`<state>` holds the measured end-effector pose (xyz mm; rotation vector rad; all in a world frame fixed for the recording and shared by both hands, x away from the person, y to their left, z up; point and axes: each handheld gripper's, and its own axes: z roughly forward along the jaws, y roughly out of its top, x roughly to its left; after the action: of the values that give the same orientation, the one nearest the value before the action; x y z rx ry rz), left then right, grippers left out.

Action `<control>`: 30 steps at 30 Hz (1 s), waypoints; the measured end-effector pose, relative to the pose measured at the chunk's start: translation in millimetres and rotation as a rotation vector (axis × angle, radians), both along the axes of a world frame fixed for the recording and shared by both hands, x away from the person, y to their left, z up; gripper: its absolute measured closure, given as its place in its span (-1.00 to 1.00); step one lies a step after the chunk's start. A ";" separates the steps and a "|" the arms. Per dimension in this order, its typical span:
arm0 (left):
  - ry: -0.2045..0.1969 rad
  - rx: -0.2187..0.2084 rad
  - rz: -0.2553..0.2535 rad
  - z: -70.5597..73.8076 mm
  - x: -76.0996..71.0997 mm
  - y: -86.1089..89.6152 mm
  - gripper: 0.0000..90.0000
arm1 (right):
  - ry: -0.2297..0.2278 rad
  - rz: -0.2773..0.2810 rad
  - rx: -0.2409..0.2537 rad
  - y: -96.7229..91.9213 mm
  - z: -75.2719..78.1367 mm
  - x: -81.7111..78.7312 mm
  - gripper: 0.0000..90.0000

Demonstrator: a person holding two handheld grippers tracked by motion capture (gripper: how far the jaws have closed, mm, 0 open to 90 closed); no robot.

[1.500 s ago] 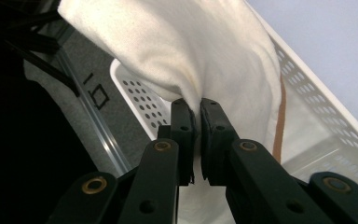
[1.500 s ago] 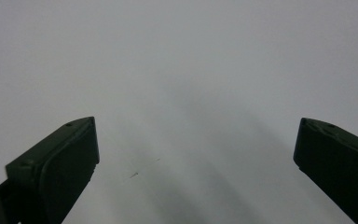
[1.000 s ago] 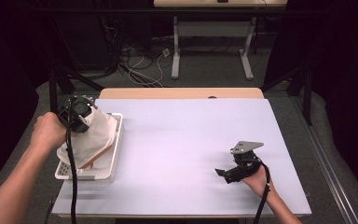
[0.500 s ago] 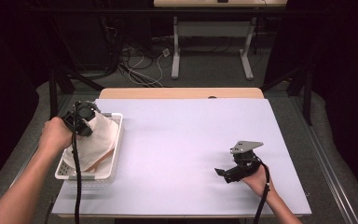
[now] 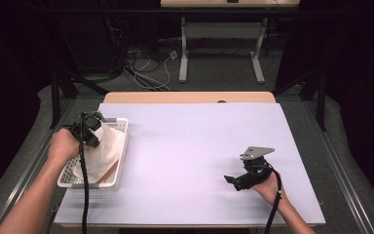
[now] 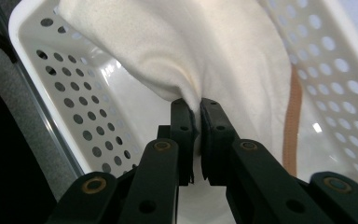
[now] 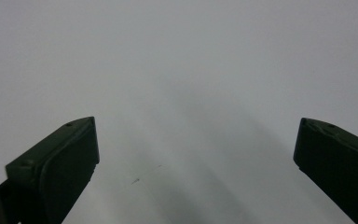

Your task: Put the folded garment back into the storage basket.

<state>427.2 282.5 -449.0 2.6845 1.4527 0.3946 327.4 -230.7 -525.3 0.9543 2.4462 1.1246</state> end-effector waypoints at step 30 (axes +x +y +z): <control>0.026 0.028 0.144 -46.3 13.1 29.7 0.85 | 0.000 0.003 0.002 1.1 0.5 0.1 -1.00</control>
<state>440.4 312.2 -495.3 2.6246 1.6659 0.3925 327.5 -229.6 -524.7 0.9513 2.4485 1.1277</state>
